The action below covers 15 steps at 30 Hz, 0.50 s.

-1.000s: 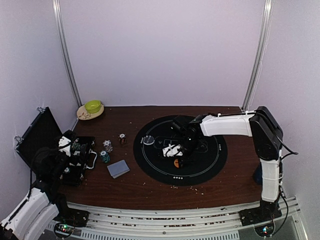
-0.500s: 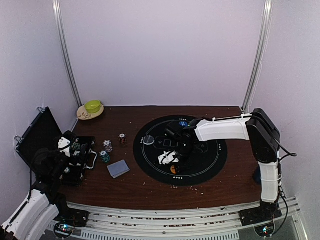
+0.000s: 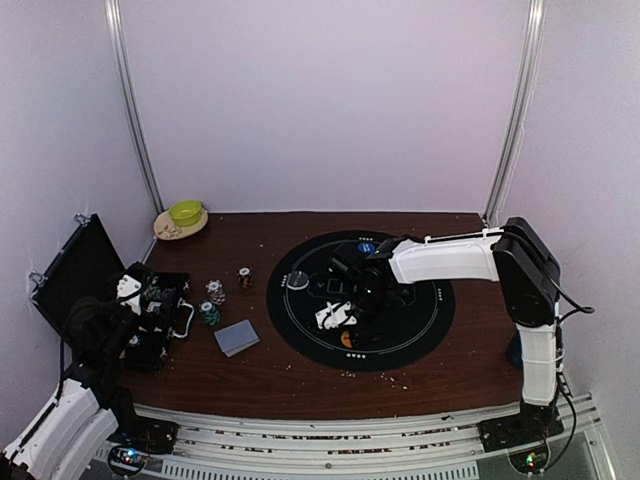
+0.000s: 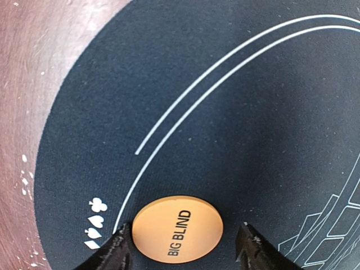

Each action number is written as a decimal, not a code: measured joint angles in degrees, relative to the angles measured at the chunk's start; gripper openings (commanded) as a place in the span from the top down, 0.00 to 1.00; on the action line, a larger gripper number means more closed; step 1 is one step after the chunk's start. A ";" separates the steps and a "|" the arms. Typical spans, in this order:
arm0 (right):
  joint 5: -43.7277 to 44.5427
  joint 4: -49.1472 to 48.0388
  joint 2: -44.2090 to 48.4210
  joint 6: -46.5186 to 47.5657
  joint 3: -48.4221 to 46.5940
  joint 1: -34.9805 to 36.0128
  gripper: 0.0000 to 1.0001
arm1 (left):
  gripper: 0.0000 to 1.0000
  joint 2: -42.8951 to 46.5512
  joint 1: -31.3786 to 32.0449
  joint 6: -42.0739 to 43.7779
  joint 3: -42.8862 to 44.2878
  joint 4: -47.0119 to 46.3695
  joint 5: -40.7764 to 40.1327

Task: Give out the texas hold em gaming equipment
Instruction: Place the big blind button in the big blind area.

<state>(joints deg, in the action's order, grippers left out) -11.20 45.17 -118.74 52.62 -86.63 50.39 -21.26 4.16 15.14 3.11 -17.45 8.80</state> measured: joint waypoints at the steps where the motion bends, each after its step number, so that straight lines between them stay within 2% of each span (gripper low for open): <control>1: 0.15 -0.11 0.00 0.02 0.00 0.00 0.29 | 0.02 0.00 0.00 0.00 0.00 0.00 0.00; 7: 0.70 -0.96 0.20 -0.35 -0.02 -0.02 0.10 | 0.02 -0.04 0.00 0.00 0.00 0.00 0.00; 8: 0.72 -0.96 0.24 -0.39 -0.02 0.00 0.03 | 0.02 -0.07 0.00 0.00 0.00 0.00 0.00; 9: 0.70 -0.92 0.33 -0.42 -0.02 0.00 0.00 | 0.02 -0.07 0.00 0.00 0.00 0.00 0.00; 15: 0.57 -0.39 1.75 -1.40 0.00 0.00 0.00 | 0.02 -0.26 0.00 0.00 0.00 0.00 0.00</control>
<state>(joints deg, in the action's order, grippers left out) -10.63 44.77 -116.99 51.22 -86.63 50.39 -21.52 4.16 15.14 3.11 -17.45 8.80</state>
